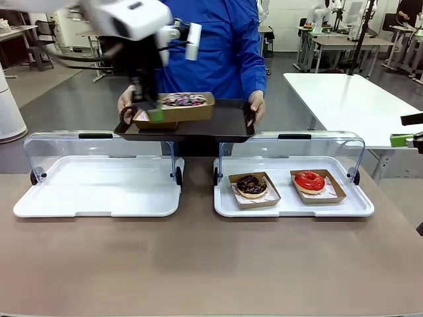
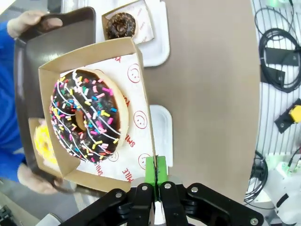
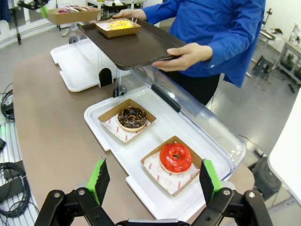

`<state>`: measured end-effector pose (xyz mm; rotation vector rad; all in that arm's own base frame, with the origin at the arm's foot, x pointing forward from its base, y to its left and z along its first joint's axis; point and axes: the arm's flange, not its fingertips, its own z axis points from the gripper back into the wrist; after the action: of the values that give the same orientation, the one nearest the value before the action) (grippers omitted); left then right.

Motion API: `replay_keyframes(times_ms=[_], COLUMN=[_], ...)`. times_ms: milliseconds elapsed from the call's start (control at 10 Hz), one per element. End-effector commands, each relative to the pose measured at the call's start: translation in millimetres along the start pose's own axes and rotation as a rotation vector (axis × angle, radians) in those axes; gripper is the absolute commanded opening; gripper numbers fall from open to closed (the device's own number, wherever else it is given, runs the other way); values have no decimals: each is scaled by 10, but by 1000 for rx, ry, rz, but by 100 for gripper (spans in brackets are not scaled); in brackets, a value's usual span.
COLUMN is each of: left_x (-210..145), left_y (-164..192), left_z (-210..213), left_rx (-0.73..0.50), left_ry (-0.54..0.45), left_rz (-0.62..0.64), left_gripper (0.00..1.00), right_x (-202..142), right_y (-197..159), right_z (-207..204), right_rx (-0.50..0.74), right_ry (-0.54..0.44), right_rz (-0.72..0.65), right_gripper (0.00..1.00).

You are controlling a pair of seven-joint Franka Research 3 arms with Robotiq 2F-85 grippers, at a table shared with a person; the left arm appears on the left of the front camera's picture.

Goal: Provide the desired donut to the person.
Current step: Place the picked Paper togo box onto the Handle tray extended by the person.

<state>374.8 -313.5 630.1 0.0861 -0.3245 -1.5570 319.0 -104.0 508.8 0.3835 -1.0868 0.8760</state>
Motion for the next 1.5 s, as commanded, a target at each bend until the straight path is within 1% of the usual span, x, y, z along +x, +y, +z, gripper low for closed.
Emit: replay_keyframes(times_ms=[0,100,300,400,600,700,800,900,1200,1400], left_x=[360,467,513,514,520,565,618,653,688,689], left_y=[553,763,1047,1162,1395,1461,1495,1519,1502,1503], left_z=[-195,-377,-577,-663,-839,-918,-973,-1063,-1347,-1367], left_rx=[4,36,61,67,77,29,46,35,0,4], left_ry=[54,74,134,130,100,54,69,95,92,95], left_rz=[24,7,-77,-86,-150,-184,-193,-185,-185,-152], left_gripper=[1,1,1,1,1,1,1,1,1,1], right_x=[-19,-19,-19,-19,-19,-19,-19,-19,-19,-19], right_y=[-24,-24,-24,-24,-24,-24,-24,-24,-24,-24], right_z=[-43,-43,-43,-43,-43,-43,-43,-43,-43,-43], right_rx=[-3,-3,-3,-3,-3,-3,-3,-3,-3,-3], right_ry=[-38,-38,-38,-38,-38,-38,-38,-38,-38,-38], right_rz=[7,7,7,7,7,7,7,7,7,7], right_gripper=[100,100,100,100,100,100,100,100,100,100])
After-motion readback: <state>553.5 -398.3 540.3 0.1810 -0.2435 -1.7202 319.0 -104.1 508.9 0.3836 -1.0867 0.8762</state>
